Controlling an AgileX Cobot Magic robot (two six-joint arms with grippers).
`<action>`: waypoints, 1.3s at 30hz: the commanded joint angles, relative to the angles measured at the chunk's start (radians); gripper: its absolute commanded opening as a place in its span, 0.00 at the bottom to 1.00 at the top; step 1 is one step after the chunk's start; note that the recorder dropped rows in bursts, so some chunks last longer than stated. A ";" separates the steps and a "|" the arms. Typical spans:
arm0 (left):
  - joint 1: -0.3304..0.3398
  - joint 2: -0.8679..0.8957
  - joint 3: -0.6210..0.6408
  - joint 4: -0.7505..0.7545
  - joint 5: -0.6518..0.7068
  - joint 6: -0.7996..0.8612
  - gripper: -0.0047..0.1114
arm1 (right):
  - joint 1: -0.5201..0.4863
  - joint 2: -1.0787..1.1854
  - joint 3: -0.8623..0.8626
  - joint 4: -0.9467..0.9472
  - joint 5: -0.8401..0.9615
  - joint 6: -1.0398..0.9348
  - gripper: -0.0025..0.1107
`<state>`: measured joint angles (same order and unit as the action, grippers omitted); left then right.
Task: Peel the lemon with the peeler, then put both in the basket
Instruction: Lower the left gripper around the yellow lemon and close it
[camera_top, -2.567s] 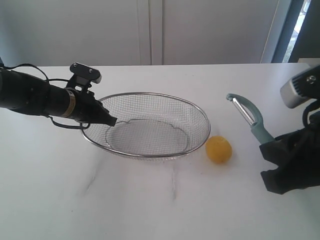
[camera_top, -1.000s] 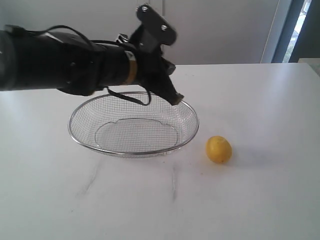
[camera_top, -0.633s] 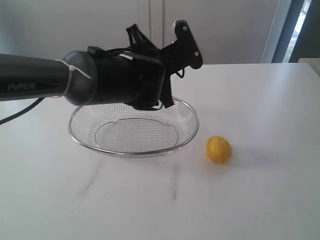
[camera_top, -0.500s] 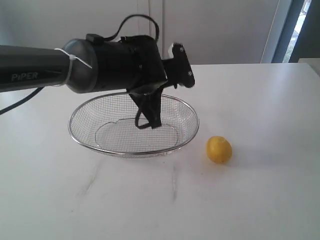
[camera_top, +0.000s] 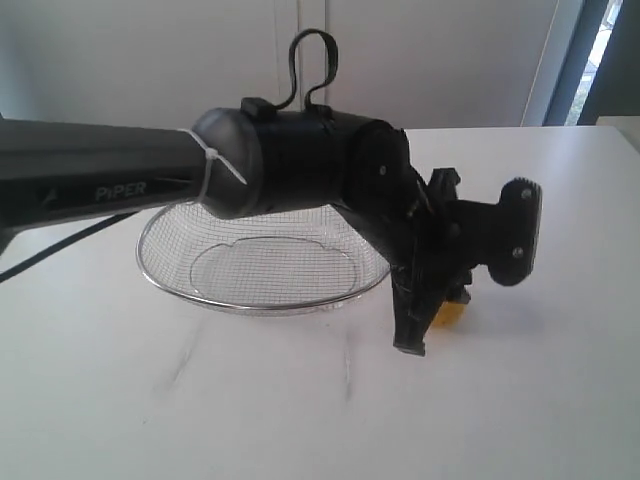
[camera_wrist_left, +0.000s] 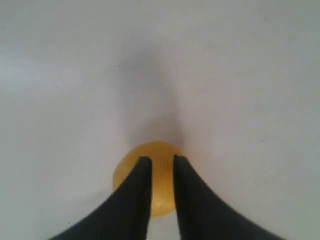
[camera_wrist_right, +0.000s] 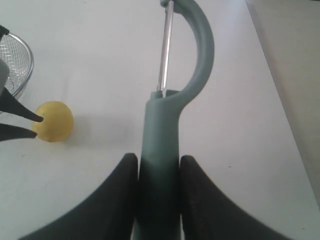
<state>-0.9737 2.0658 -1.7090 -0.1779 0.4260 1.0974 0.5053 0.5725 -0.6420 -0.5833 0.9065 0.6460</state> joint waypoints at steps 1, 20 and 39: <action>-0.006 0.030 -0.002 -0.003 0.037 0.144 0.65 | -0.007 -0.005 0.003 -0.014 -0.004 0.006 0.02; 0.012 0.158 0.002 0.012 -0.236 0.130 0.94 | -0.007 -0.005 0.003 -0.008 -0.006 0.008 0.02; 0.031 0.170 0.002 0.008 -0.152 0.129 0.54 | -0.007 -0.005 0.003 -0.004 -0.018 0.004 0.02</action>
<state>-0.9435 2.2248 -1.7090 -0.1618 0.2117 1.2301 0.5053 0.5725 -0.6423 -0.5793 0.9069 0.6497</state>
